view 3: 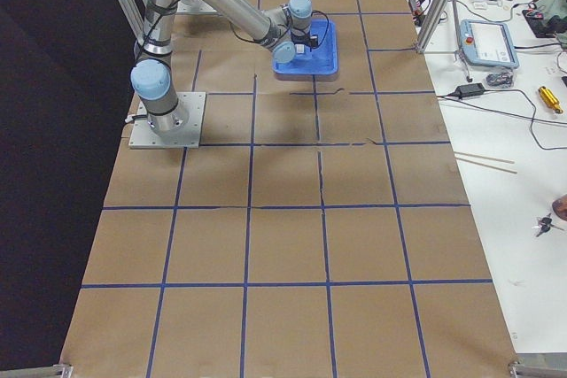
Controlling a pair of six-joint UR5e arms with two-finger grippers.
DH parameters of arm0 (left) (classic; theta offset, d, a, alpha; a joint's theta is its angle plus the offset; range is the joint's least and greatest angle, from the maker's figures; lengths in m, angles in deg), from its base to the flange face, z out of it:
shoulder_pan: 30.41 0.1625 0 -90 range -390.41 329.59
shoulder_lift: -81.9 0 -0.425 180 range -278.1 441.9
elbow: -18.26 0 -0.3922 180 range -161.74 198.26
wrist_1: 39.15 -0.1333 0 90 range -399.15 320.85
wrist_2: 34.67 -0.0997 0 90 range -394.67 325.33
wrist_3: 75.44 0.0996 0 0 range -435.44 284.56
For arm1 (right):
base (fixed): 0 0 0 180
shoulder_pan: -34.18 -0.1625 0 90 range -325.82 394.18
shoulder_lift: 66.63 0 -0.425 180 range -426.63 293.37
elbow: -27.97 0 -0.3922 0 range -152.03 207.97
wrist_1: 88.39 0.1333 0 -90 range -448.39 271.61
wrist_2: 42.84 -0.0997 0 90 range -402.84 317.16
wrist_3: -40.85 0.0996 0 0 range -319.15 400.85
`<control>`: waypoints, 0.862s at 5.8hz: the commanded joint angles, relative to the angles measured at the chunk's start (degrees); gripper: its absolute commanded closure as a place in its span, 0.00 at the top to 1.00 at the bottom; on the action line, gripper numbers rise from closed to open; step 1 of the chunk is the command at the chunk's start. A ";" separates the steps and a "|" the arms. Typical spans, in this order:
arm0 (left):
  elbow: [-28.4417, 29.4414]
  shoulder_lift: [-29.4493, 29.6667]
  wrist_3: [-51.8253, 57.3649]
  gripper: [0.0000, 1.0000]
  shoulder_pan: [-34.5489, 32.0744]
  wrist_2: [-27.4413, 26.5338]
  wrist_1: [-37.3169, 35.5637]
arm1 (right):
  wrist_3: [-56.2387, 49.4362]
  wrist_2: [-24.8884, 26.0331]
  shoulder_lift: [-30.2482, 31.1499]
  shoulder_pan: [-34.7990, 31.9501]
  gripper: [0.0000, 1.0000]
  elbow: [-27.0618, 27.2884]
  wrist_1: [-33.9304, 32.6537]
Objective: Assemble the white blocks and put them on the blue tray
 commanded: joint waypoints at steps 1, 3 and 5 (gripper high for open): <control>0.04 0.02 -0.19 0.99 -0.07 0.05 0.00 | 0.28 -0.01 0.14 0.00 1.00 -0.23 -0.12; -0.05 0.11 -0.54 0.99 0.02 0.05 -0.08 | 0.45 0.25 1.89 0.18 1.00 -0.93 0.41; -0.05 0.46 -0.54 0.99 0.02 -0.56 -0.70 | 0.45 0.51 5.13 1.14 1.00 -2.50 5.64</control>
